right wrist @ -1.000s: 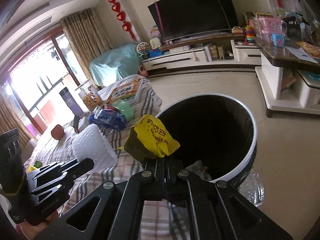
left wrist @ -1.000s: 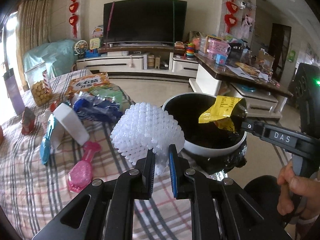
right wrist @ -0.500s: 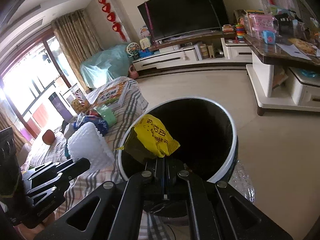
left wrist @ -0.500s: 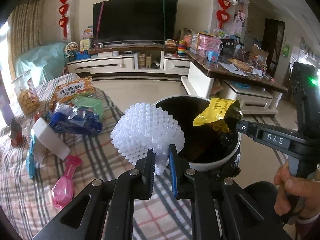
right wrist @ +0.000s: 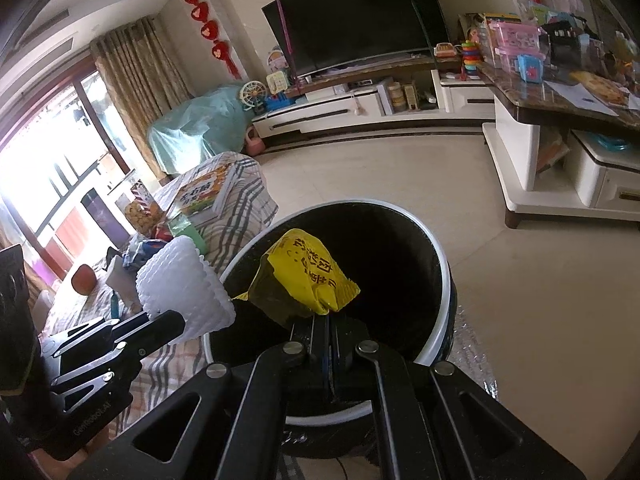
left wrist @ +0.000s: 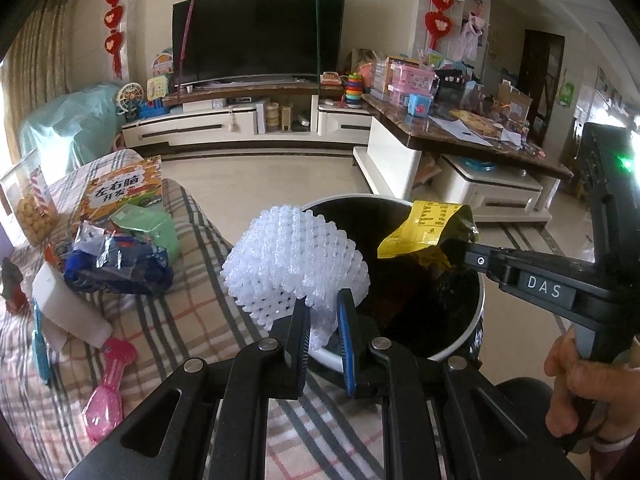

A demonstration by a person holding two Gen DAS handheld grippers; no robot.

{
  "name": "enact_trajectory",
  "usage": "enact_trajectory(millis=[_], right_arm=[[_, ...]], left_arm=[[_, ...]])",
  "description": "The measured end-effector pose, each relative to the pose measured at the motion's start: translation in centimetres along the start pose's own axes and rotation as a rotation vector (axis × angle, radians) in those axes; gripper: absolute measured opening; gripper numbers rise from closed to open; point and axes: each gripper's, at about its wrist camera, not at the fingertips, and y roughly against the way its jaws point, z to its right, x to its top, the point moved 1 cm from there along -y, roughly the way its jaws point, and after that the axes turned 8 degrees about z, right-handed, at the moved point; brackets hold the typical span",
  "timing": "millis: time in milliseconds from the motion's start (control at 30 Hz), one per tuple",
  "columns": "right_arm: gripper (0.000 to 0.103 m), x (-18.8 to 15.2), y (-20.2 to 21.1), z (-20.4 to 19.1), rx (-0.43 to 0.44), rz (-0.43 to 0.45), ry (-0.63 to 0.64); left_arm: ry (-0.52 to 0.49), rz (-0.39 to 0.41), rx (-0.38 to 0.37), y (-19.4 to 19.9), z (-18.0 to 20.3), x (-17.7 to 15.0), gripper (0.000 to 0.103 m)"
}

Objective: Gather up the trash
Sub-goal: 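Move mesh ball and yellow bag over the bin and release both, then grasp blue brush with left tool while right tool grasps pink brush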

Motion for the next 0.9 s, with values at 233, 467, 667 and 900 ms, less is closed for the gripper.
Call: enact_trajectory(millis=[233, 467, 667, 900], right_arm=[[0.0, 0.3, -0.6, 0.4, -0.003, -0.011, 0.0], [0.006, 0.6, -1.1, 1.0, -0.015, -0.024, -0.005], [0.013, 0.6, -0.9, 1.4, -0.029, -0.026, -0.022], [0.062, 0.4, 0.0, 0.9, -0.023, 0.0, -0.036]], left_arm=[[0.007, -0.013, -0.011, -1.1, 0.4, 0.3, 0.013], [0.011, -0.025, -0.02, -1.6, 1.1, 0.4, 0.021], [0.015, -0.011, -0.002, -1.1, 1.1, 0.4, 0.045], [0.043, -0.01, 0.03, 0.0, 0.2, -0.7, 0.059]])
